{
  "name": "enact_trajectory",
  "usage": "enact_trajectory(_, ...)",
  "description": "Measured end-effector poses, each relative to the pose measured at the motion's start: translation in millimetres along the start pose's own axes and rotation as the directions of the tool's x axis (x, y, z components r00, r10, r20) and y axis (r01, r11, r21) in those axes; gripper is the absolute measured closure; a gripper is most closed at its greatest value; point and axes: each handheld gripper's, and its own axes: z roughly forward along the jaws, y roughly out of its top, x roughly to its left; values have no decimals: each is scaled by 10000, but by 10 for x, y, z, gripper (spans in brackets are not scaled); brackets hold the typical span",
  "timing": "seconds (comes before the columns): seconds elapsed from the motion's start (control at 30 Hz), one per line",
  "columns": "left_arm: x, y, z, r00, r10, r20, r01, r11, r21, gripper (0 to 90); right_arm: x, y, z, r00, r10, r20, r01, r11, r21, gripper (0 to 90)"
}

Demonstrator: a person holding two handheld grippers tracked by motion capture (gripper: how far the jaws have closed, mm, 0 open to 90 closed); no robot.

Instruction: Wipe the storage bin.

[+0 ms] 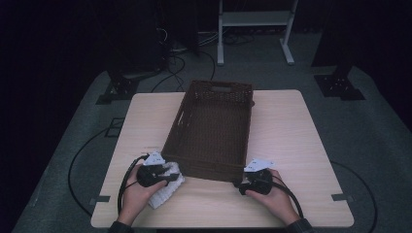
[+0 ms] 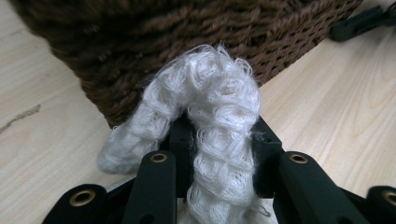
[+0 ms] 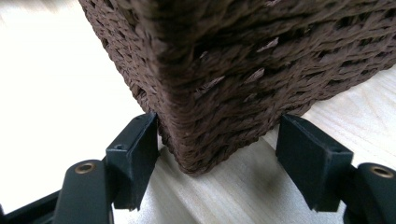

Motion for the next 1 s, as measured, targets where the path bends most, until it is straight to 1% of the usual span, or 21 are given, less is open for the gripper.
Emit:
enact_trajectory(0.2, 7, -48, 111, 9999, 21, 126, -26, 9993, 375, 682, 0, 0, 0, 10000, -8, 1, 8, 10000, 2, 293)
enact_trajectory(0.23, -1, -55, 136, 9999, 89, 135, -96, 9985, 537, 680, -1, 0, 0, 10000, -16, 2, 16, 10000, 1, 293)
enact_trajectory(0.33, -10, -70, 166, 9998, 139, 149, -149, 9976, 669, 678, 0, 0, 0, 10000, -5, 0, 5, 10000, -2, 293)
enact_trajectory(0.4, -17, -69, 167, 9998, 140, 118, -148, 9978, 641, 680, 0, 0, 0, 10000, -4, 0, 4, 10000, -3, 293)
enact_trajectory(0.5, -39, -42, 127, 9997, 261, 19, -262, 9982, 532, 680, 0, 0, 0, 10000, -2, 0, 2, 10000, 0, 293)
enact_trajectory(0.57, -50, -15, 81, 9996, 294, 7, -295, 9989, 352, 680, 0, 0, 0, 10000, -8, 2, 8, 10000, -1, 293)
enact_trajectory(0.6, -58, 10, 35, 9996, 282, 59, -282, 9995, 115, 680, 1, 0, 0, 10000, 16, 5, -16, 10000, -9, 293)
enact_trajectory(0.63, -66, 24, 5, 9996, 274, 53, -274, 9996, -20, 680, 0, 0, 0, 10000, 1, 5, -1, 10000, -5, 293)
enact_trajectory(0.67, -66, 24, 5, 9996, 274, 53, -274, 9996, -20, 680, 0, 0, 0, 10000, 1, 5, -1, 10000, -5, 293)
enact_trajectory(0.7, -79, 47, -47, 9995, 310, 36, -309, 9991, -283, 680, 0, 0, 0, 10000, -13, 1, 13, 10000, -4, 293)
enact_trajectory(0.73, -95, 73, -100, 9996, 290, 78, -285, 9980, -569, 681, 1, 0, 0, 10000, 21, 3, -21, 10000, -11, 293)
enact_trajectory(0.77, -101, 94, -140, 9994, 342, 79, -335, 9967, -737, 681, 1, 0, 0, 10000, 22, 2, -22, 10000, -11, 293)
enact_trajectory(0.8, -101, 94, -140, 9994, 342, 79, -335, 9967, -737, 680, 1, 0, 0, 10000, 22, 2, -22, 10000, -11, 293)
enact_trajectory(0.83, -113, 122, -188, 9995, 313, 94, -303, 9949, -967, 680, 0, 0, 0, 10000, -3, -3, 3, 10000, -12, 293)
enact_trajectory(0.9, -134, 165, -251, 9995, 306, 103, -290, 9916, -1263, 680, 0, 0, 0, 10000, -2, -2, 2, 10000, -9, 293)
enact_trajectory(0.93, -149, 197, -286, 9992, 383, 104, -365, 9893, -1409, 680, 1, 0, 0, 10000, 12, -8, -12, 10000, 1, 293)
enact_trajectory(1.0, -157, 205, -292, 9993, 372, 108, -351, 9882, -1489, 680, 0, 0, 0, 10000, 6, -11, -6, 10000, -1, 293)
